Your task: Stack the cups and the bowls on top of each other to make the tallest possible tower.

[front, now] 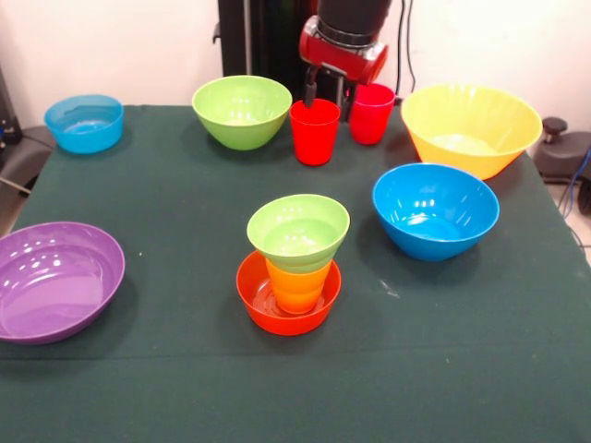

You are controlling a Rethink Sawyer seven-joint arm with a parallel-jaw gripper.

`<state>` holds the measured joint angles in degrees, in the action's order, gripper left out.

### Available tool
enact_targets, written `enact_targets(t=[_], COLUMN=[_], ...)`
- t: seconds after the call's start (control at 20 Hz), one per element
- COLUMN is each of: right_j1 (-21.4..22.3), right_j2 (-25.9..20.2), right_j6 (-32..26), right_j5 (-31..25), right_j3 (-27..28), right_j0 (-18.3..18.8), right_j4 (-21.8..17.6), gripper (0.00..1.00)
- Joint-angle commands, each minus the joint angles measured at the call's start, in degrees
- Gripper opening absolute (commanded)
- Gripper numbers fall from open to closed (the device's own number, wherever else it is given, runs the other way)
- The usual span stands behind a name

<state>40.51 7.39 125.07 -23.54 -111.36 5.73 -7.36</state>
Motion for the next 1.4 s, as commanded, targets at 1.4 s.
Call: enact_targets(t=[1.4], right_j1=[-9.06], right_j2=[-1.68], right_j6=[6.99], right_j5=[15.69], right_j3=[-6.82], right_j0=[-0.15], right_j4=[-0.74], gripper=[1.0])
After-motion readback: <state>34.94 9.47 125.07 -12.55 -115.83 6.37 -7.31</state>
